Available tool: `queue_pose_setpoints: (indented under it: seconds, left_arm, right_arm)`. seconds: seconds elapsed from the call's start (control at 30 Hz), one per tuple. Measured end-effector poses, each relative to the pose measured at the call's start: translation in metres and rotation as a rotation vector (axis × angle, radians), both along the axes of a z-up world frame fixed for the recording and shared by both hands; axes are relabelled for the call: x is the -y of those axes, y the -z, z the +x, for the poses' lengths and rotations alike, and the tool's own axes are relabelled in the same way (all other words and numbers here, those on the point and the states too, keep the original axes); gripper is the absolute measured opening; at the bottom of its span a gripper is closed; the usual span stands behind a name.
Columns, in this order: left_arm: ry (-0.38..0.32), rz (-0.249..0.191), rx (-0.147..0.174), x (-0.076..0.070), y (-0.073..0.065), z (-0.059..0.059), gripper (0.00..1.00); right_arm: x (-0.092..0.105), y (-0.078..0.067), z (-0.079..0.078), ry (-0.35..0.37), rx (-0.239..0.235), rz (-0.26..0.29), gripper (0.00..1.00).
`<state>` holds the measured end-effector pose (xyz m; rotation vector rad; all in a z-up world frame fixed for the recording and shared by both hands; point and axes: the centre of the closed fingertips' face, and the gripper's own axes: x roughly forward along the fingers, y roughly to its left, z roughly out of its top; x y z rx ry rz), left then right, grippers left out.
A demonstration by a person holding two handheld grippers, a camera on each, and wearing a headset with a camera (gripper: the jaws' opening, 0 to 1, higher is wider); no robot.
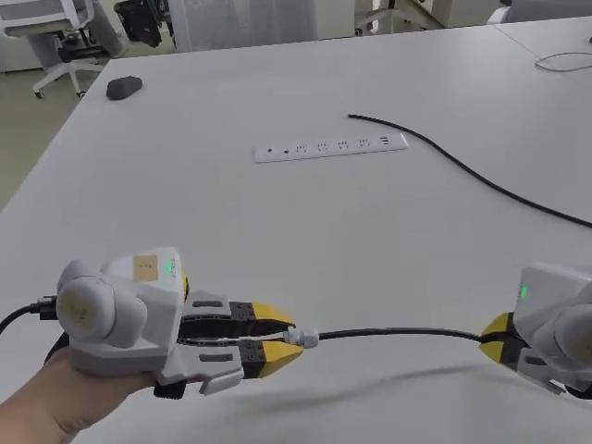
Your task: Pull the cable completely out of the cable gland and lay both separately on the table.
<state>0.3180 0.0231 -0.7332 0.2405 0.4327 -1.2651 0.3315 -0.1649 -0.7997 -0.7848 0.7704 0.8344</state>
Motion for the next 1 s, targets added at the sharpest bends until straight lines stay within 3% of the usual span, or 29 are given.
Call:
queue_pose_setpoints:
  seconds: [0.3, 0.4, 0.47, 0.67, 0.77, 0.87, 1.0]
  left_arm:
    - [0.003, 0.009, -0.011, 0.002, 0.002, -0.001, 0.15]
    - [0.002, 0.011, -0.010, 0.003, 0.002, 0.000, 0.15]
    - [0.008, 0.063, 0.029, 0.000, 0.006, 0.002, 0.15]
    - [0.006, 0.036, 0.017, 0.003, 0.002, 0.000, 0.15]
    - [-0.002, 0.001, 0.002, 0.005, -0.004, 0.000, 0.15]
    - [0.005, 0.009, 0.015, 0.006, -0.006, 0.000, 0.15]
    - [0.010, 0.017, 0.025, 0.006, -0.006, 0.001, 0.15]
  right_arm:
    - [0.012, 0.008, 0.001, 0.004, -0.005, -0.045, 0.00]
    - [0.010, 0.007, 0.001, 0.005, -0.012, -0.042, 0.09]
    - [0.005, 0.009, -0.004, -0.001, -0.051, -0.039, 0.14]
    - [-0.049, -0.024, -0.009, -0.029, -0.080, 0.207, 0.18]
    - [-0.083, -0.040, -0.017, -0.101, -0.102, 0.287, 0.17]
    - [-0.115, -0.055, -0.019, -0.162, -0.095, 0.353, 0.19]
    - [-0.140, -0.063, -0.014, -0.239, -0.042, 0.333, 0.17]
